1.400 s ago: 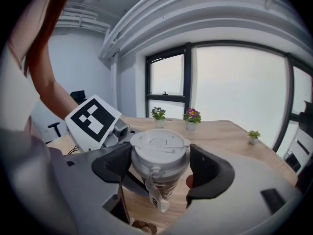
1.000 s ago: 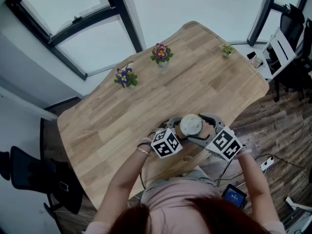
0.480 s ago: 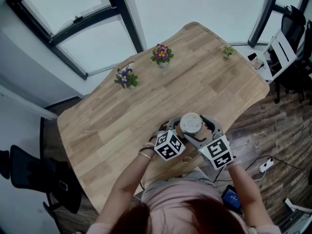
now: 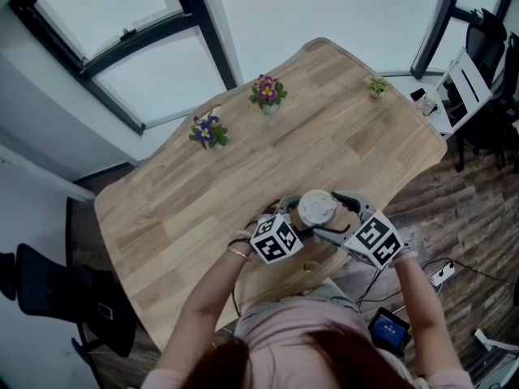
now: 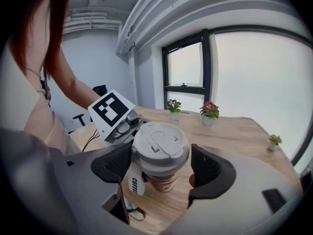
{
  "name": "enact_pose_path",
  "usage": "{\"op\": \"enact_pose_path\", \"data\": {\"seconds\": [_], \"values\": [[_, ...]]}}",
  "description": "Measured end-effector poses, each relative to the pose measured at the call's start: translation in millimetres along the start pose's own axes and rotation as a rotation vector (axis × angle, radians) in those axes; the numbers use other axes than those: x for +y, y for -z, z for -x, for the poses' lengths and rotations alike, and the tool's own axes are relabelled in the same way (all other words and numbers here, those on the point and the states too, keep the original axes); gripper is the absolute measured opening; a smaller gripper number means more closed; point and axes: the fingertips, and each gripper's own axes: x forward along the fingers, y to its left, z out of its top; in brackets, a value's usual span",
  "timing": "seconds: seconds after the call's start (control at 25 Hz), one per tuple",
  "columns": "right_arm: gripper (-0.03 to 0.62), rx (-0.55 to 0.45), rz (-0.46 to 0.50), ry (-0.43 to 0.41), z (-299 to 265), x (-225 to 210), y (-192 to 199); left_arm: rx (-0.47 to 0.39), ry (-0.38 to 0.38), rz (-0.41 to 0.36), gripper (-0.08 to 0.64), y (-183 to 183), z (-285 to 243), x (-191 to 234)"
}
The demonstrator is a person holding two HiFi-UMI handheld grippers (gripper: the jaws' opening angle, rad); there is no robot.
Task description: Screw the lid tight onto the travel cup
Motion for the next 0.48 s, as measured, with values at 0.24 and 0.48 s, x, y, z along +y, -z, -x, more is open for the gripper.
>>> {"op": "enact_pose_path", "data": {"seconds": [0.24, 0.48], "values": [[0.362, -0.069, 0.007, 0.017, -2.0, 0.4, -4.9, 0.001, 0.003, -0.004, 0.347, 0.0, 0.3, 0.0], [0.362, -0.113, -0.08, 0.182, -1.2, -6.2, -3.8, 0.012, -0.062, 0.017, 0.347, -0.8, -2.7, 4.9]]}}
